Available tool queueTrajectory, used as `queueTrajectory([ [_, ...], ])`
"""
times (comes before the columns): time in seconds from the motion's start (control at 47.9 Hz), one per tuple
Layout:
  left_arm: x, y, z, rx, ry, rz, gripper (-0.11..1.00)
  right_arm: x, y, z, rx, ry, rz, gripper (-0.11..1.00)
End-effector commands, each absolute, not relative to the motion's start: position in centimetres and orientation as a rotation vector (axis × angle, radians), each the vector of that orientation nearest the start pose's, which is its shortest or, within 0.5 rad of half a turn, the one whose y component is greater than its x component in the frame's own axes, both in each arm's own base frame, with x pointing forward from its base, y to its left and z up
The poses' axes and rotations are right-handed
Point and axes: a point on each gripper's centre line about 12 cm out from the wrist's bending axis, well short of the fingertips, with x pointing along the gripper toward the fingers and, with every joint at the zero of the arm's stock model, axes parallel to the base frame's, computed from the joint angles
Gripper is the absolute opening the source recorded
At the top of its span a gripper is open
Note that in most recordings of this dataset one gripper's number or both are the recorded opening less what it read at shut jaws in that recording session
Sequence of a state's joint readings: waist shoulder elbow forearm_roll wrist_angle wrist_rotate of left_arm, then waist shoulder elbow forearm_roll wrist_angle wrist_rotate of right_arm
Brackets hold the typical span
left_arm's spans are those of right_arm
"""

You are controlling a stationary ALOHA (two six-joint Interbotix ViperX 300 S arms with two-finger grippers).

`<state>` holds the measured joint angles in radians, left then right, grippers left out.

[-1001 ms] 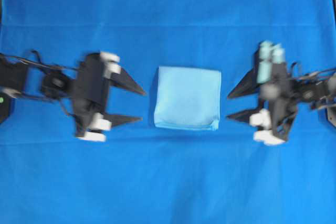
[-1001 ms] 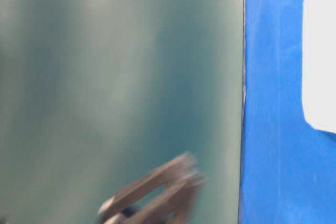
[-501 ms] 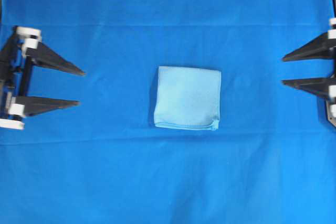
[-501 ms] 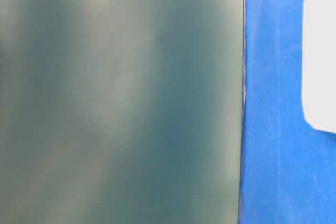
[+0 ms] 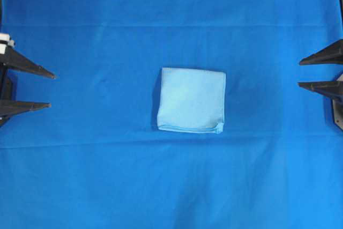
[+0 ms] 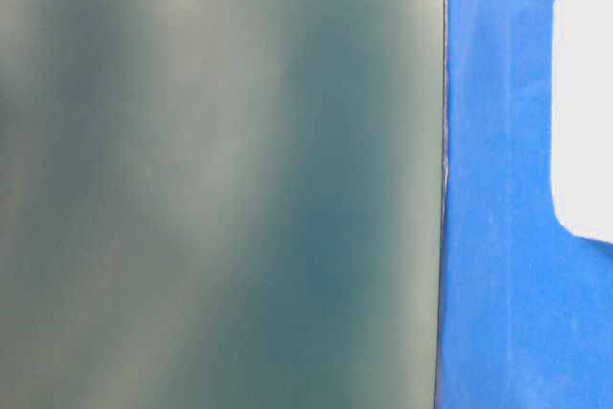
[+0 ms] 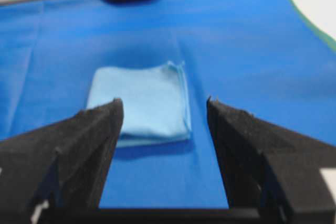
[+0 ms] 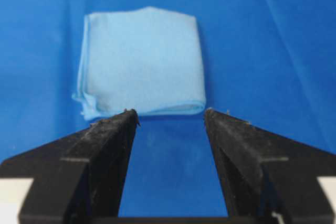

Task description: Fold the light blue towel.

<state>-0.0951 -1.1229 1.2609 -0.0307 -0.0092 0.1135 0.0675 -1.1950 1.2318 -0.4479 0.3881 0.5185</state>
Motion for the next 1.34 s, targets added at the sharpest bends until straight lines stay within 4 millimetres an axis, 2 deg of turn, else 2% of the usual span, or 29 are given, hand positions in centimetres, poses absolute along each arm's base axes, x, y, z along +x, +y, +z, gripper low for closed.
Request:
queueTrajectory([
  [0.0, 16.5, -1.6, 24.9, 0.082, 0.107, -0.098, 0.62, 15.2, -1.0, 23.7, 0.055, 0.348, -0.113, 0.6],
  [0.146, 15.8, -1.5, 23.5, 0.068, 0.109, -0.097, 0.62, 15.1, -1.2, 22.6, 0.075, 0.327, -0.123, 0.6],
  [0.292, 15.4, -1.5, 22.9, 0.067, 0.111, -0.097, 0.62, 15.1, -1.3, 22.3, 0.094, 0.331, -0.129, 0.6],
  [1.314, 15.4, -1.3, 22.8, 0.065, 0.112, -0.089, 0.62, 15.1, -1.3, 22.1, 0.095, 0.34, -0.131, 0.6],
])
